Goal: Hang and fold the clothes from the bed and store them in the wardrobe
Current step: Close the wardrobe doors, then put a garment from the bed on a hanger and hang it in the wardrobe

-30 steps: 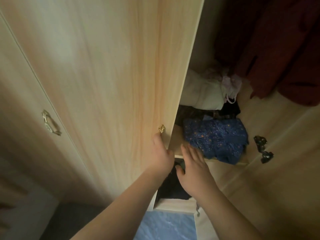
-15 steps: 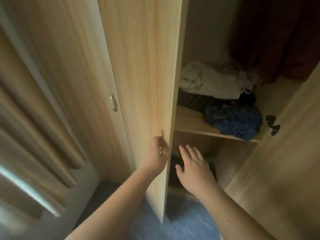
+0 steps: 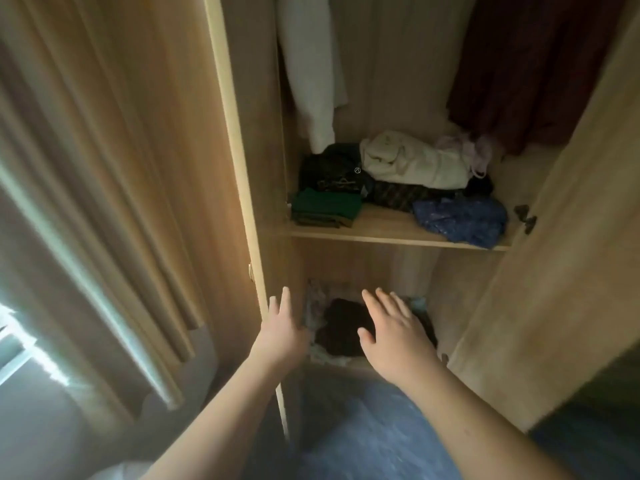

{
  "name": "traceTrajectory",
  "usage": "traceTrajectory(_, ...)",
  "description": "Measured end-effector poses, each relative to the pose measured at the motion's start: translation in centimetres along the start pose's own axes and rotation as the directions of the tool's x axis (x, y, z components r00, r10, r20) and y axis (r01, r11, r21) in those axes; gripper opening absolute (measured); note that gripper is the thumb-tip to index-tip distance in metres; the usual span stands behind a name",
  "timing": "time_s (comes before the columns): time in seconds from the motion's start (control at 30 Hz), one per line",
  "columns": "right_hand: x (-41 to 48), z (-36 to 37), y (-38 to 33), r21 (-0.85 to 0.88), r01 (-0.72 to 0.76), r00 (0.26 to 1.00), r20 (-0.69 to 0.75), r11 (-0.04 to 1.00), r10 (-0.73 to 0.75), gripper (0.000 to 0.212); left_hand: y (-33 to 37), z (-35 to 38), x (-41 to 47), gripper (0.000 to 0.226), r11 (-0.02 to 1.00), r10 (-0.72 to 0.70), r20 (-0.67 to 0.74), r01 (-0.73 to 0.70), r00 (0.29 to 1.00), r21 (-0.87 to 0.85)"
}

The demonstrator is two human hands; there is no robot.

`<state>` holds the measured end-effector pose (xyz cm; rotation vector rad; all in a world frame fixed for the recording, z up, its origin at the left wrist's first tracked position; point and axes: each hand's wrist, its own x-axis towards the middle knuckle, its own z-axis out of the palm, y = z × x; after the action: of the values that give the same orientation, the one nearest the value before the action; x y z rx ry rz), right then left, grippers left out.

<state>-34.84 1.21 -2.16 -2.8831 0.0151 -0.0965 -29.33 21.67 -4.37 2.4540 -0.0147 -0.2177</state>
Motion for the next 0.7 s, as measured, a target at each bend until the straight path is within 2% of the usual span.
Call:
traceTrajectory(0.03,-1.4,0.3,0.1,-0.01,-0.03,1.0,-0.002,1.0,0.03,0.069,-0.2,1.0,-1.1,0.085,0.994,0.04,0.033,-0.043,0.999,0.098)
traceTrajectory(0.13,-6.5,0.7,1.5,-0.054,-0.138,0.99,-0.004,0.989,0.138,0.069,1.8,3.7,-4.6,0.08,0.951,0.171,0.13,-0.198,0.977,0.238)
traceTrajectory(0.23,-13.3,0.1,4.7,-0.107,-0.289,0.957,-0.034,0.951,0.287,0.069,6.2,7.3,-8.5,0.078,0.823,0.384,0.226,-0.442,0.896,0.356)
traceTrajectory(0.33,-21.0,-1.4,8.2,-0.123,-0.445,0.895,-0.098,0.887,0.436,0.071,11.0,11.3,-13.7,0.073,0.64,0.586,0.347,-0.681,0.733,0.356)
traceTrajectory(0.4,-26.5,-2.5,10.3,-0.072,-0.551,0.83,-0.147,0.831,0.538,0.068,13.5,14.3,-17.3,0.07,0.539,0.657,0.419,-0.779,0.626,0.32)
traceTrajectory(0.5,-35.1,-3.8,13.2,-0.004,-0.683,0.71,-0.24,0.731,0.662,0.069,16.5,19.0,-22.8,0.067,0.409,0.703,0.51,-0.868,0.496,0.28)
traceTrajectory(0.7,-55.4,-4.2,18.6,0.061,-0.874,0.447,-0.287,0.481,0.848,0.073,23.3,29.9,-38.3,0.068,0.143,0.753,0.629,-0.981,0.194,0.131)
